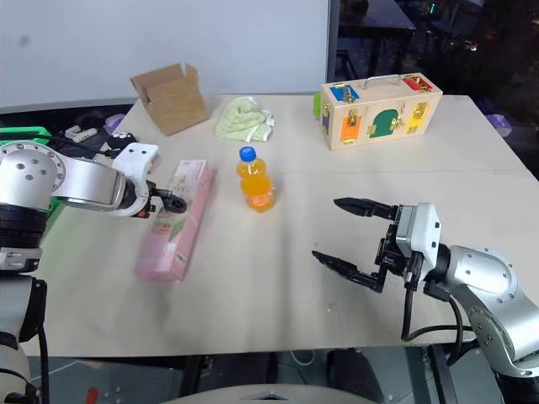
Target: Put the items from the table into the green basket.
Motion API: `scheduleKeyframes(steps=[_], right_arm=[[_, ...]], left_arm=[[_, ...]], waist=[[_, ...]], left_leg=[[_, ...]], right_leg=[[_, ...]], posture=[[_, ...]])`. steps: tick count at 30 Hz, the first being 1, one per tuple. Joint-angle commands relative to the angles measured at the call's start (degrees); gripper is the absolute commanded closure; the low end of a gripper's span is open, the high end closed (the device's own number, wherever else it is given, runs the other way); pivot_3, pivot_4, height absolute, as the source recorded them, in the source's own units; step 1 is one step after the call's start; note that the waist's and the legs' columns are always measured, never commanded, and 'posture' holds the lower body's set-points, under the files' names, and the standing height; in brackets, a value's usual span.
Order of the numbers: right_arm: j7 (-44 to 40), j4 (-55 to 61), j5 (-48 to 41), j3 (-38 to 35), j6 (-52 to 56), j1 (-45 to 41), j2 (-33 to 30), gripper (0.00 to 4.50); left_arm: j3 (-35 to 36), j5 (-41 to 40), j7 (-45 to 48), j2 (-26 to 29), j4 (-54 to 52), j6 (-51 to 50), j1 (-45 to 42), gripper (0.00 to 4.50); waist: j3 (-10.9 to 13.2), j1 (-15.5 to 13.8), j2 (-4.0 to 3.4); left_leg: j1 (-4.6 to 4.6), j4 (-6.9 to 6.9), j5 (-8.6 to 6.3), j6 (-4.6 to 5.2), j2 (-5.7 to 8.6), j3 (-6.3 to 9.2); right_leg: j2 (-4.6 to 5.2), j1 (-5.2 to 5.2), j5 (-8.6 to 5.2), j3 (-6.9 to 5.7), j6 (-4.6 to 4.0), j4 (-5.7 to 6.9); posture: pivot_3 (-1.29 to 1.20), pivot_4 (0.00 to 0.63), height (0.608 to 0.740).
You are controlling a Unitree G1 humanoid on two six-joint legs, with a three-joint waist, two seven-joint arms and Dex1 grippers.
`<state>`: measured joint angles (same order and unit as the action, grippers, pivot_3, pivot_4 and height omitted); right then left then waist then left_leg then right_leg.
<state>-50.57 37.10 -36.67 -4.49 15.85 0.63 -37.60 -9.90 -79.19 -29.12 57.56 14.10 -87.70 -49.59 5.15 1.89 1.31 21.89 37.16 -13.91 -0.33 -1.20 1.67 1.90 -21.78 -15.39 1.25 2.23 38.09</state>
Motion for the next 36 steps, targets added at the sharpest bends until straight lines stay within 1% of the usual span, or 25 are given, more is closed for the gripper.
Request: scheduleKeyframes(steps=[1,6,9,12,16,21,25,27,28,30,34,36], right_arm=[[1.14,1.29,0.8,-0.13,-1.13,-0.05,0.73,0.0],[1.7,2.27,1.53,0.24,-0.97,0.54,1.17,0.0],[1.95,2.52,2.23,0.52,-1.07,0.79,1.28,0.0],[2.23,2.71,2.42,0.53,-1.04,0.8,1.23,0.0],[2.58,2.79,2.78,0.39,-1.18,1.13,1.06,0.0],[3.05,3.17,3.48,1.36,-1.33,1.32,1.45,0.0],[3.05,3.14,3.6,1.53,-1.18,0.9,1.54,0.0],[2.92,3.08,3.68,1.4,-1.25,1.06,1.46,0.0],[2.9,3.11,3.8,1.36,-1.31,1.26,1.41,0.0],[2.96,3.22,3.91,1.27,-1.34,1.59,1.37,0.0],[3.17,3.35,4.28,1.51,-1.42,1.86,1.62,0.0],[3.24,3.28,4.58,1.97,-1.48,1.74,1.87,0.0]], left_arm=[[2.2,8.51,5.77,-2.13,1.36,-0.85,-0.89,0.16],[4.81,16.78,12.99,-6.59,4.12,-3.4,-1.2,0.16],[3.15,23.85,17.74,-7.8,5.1,-1.79,-0.49,0.16],[3.13,28.16,21.82,-8.51,5.05,-1.97,-0.73,0.16],[3.63,32.76,26.76,-8.11,4.19,-2.24,-0.1,0.16],[5.78,36.72,30.96,-9.2,3.95,-2.65,0.85,0.16],[3.83,41.78,34.49,-5.92,0.58,1.14,3.16,0.16],[4.47,42.67,36.48,-4.08,-3.11,2.94,2.9,0.16],[6.95,41.88,36.72,-4.36,-3.82,1.12,1.8,0.16],[9.25,40.68,37.65,-4.01,-5.94,-3.45,0.15,0.16],[10.84,38.32,37.82,-3.87,-6.42,-4.8,1.11,0.16],[10.75,38.68,36.86,-4.65,-6.39,-4.8,2.19,0.16]], waist=[[0.0,0.14,0.0],[0.01,0.41,-0.02],[0.01,0.67,-0.03],[0.01,1.09,-0.1],[0.05,1.7,-0.15],[0.06,2.02,-0.17],[0.08,2.1,-0.19],[0.09,2.17,-0.21],[0.11,2.17,-0.21],[0.46,2.1,-0.06],[0.59,1.91,0.01],[0.63,1.89,0.06]], left_leg=[[0.0,0.0,0.0,0.0,0.0,0.01],[-0.04,0.02,0.0,0.01,0.01,-0.03],[-0.09,0.02,0.0,0.01,0.01,-0.04],[-0.15,0.01,0.0,0.01,0.0,-0.04],[-0.23,0.02,0.0,0.01,0.0,0.01],[-0.32,0.04,0.01,0.01,0.01,0.04],[-0.35,0.03,0.01,0.01,0.01,0.06],[-0.35,0.03,0.0,0.01,0.0,0.06],[-0.37,0.03,0.0,0.01,0.0,0.06],[-0.38,0.03,0.01,0.01,0.0,0.15],[-0.14,0.04,0.0,0.01,0.03,0.18],[0.05,0.03,0.0,0.01,0.05,0.2]], right_leg=[[0.0,0.0,0.0,-0.01,0.0,-0.01],[0.01,0.02,-0.01,0.01,0.02,0.01],[0.01,0.02,-0.01,0.04,0.03,0.04],[-0.03,0.02,-0.01,0.11,0.03,0.08],[-0.05,0.02,-0.13,0.12,0.21,0.27],[-0.09,0.01,-0.16,0.19,0.2,0.41],[-0.11,0.01,-0.16,0.2,0.21,0.43],[-0.11,0.01,-0.16,0.22,0.21,0.43],[-0.13,0.0,-0.18,0.25,0.18,0.45],[-0.19,-0.03,-0.22,0.27,0.07,0.51],[-0.13,-0.21,-0.14,0.24,0.23,0.45],[-0.1,-0.38,-0.12,0.29,0.21,0.44]], posture=[[-0.11,0.07,0.74],[-0.12,0.075,0.74],[-0.13,0.076,0.74],[-0.14,0.077,0.74],[-0.14,0.08,0.74],[-0.13,0.08,0.74],[-0.13,0.083,0.74],[-0.13,0.084,0.74],[-0.13,0.085,0.74],[-0.12,0.082,0.74],[-0.11,0.081,0.74],[-0.11,0.08,0.74]])
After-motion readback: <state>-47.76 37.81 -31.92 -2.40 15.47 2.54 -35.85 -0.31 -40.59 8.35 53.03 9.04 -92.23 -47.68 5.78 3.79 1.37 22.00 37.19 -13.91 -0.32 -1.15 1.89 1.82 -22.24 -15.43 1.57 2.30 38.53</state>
